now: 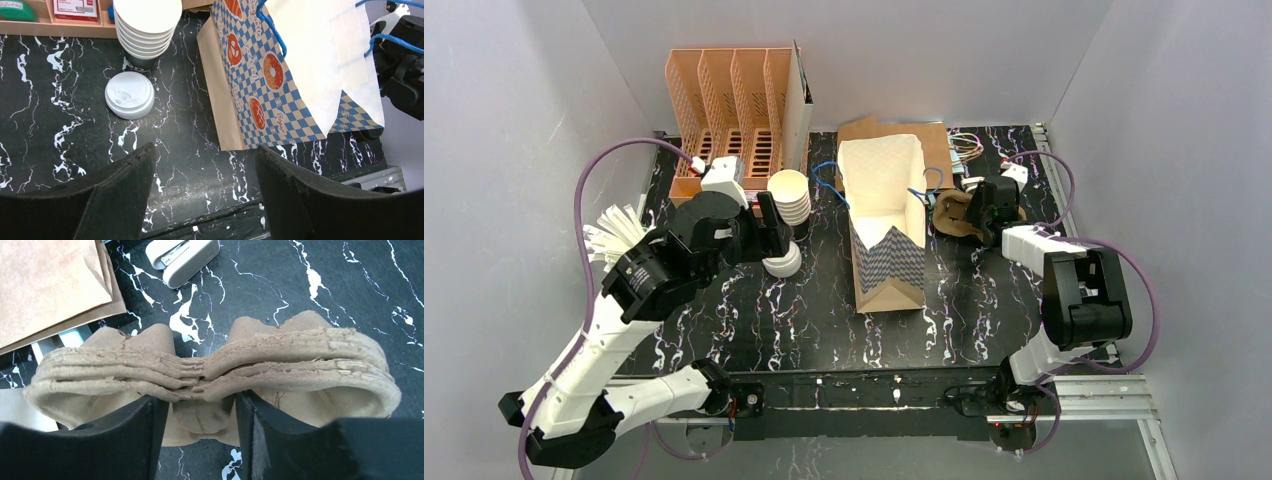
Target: Pack the takeout coffee
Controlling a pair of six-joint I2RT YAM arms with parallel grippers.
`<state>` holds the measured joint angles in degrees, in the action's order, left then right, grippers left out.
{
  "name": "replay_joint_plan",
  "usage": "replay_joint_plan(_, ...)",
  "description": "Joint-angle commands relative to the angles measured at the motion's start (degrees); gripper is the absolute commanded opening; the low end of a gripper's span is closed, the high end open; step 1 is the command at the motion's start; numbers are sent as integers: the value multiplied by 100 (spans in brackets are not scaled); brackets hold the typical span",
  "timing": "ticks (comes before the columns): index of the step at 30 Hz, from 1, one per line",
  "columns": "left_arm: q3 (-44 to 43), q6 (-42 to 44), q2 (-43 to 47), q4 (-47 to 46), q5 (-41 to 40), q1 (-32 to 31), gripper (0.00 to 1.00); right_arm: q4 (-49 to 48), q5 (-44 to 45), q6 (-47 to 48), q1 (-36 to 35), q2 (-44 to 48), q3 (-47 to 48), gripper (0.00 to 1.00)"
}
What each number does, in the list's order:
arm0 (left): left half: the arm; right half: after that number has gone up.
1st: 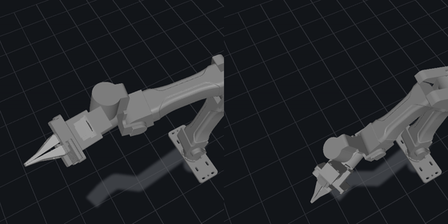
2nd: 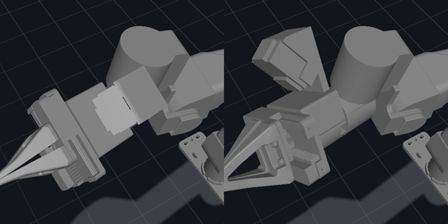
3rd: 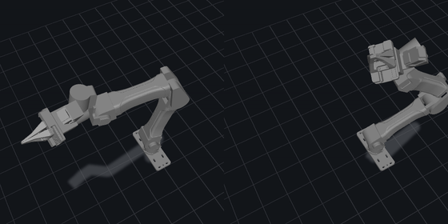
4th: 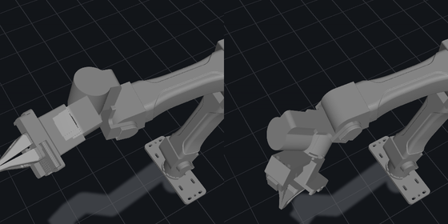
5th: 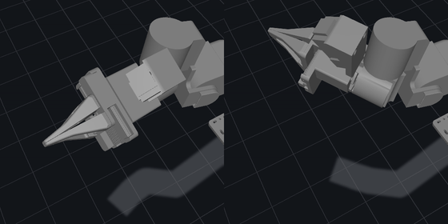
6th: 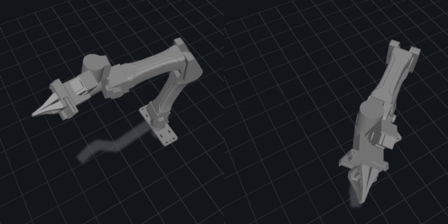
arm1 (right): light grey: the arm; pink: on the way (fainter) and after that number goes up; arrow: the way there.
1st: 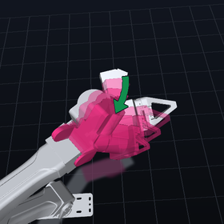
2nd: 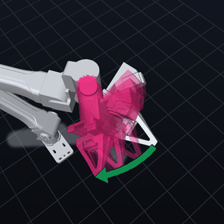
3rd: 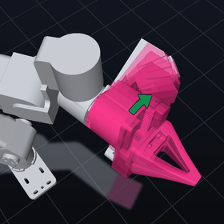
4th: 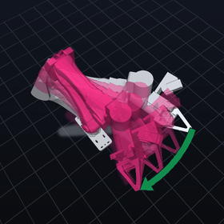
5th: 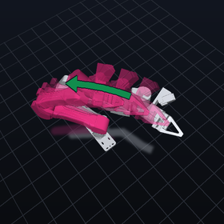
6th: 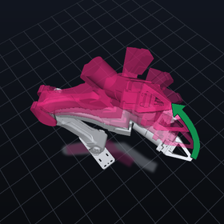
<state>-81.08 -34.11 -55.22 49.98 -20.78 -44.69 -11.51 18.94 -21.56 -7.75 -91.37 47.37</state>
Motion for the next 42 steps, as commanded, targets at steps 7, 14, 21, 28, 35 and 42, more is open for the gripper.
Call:
replay_joint_plan(7, 130, -8, 143, 46, -214, 26, 70, 1071, 122, -426, 39, 332, 689, 50)
replay_joint_plan(14, 341, -17, 196, -50, -65, 26, 70, 3844, -83, -756, 56, 195, 1768, 49)
replay_joint_plan(21, 380, -15, 174, 31, 185, 21, 70, 5143, -1403, -1101, 244, 492, 1882, 52)
replay_joint_plan(28, 1009, -104, 424, -363, 819, 22, 72, 5804, -2257, -1498, 725, 974, 1796, 95)
replay_joint_plan(35, 3470, -706, 1319, -2439, 2066, 21, 81, 5860, -2493, -1069, 880, 1489, 1975, 98)
replay_joint_plan(42, 5150, -682, 2122, -4138, 2072, -17, 76, 4977, -4029, -230, 880, 2493, 998, 90)
